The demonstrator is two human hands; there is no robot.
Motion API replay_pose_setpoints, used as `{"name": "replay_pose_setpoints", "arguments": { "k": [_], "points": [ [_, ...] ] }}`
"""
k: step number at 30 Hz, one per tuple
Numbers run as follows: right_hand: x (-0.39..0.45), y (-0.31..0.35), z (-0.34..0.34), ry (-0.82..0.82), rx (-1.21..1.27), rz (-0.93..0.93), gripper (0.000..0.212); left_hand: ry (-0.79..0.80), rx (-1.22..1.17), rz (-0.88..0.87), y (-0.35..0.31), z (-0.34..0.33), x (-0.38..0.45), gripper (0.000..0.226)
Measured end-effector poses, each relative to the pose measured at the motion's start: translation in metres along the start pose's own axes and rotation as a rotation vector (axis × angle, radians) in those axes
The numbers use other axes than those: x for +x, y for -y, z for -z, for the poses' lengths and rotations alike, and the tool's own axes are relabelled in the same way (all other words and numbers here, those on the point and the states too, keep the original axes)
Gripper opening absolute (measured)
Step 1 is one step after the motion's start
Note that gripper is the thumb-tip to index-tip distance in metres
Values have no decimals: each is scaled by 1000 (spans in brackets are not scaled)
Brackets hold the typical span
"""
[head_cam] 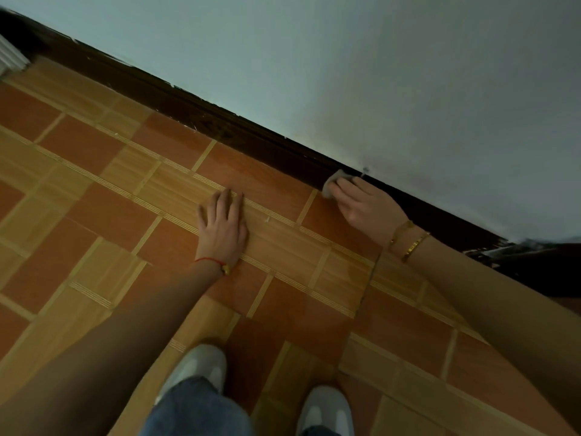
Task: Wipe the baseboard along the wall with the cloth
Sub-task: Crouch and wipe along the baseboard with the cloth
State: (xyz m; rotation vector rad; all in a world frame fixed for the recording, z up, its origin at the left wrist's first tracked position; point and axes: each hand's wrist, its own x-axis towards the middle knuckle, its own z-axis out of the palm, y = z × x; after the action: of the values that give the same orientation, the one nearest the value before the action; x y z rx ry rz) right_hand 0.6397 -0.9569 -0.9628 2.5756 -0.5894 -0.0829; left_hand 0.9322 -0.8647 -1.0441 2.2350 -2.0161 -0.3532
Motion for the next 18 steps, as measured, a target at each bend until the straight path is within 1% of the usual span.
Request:
{"name": "replay_pose_setpoints", "arguments": {
  "k": [3, 7, 10, 14, 16, 18],
  "points": [
    [-25, -1, -1, 16, 12, -33, 25, -35, -42, 58, -19, -11, -9, 63],
    [-26, -3, 1, -3, 16, -51, 29, -87, -83, 137, -33, -23, -11, 61],
    [-9, -5, 3, -70, 21, -68, 30, -114, -90, 141, -32, -25, -12, 60],
    [39, -1, 8, -161, -2, -62, 29, -123, -95, 143, -32, -25, -12, 60],
    [56, 4, 8, -166, 38, -69, 27, -125, -97, 141, -31, -25, -12, 60],
    [55, 4, 7, -134, 46, -63, 29, -129, -96, 138, -30, -25, -12, 60]
  ]
}}
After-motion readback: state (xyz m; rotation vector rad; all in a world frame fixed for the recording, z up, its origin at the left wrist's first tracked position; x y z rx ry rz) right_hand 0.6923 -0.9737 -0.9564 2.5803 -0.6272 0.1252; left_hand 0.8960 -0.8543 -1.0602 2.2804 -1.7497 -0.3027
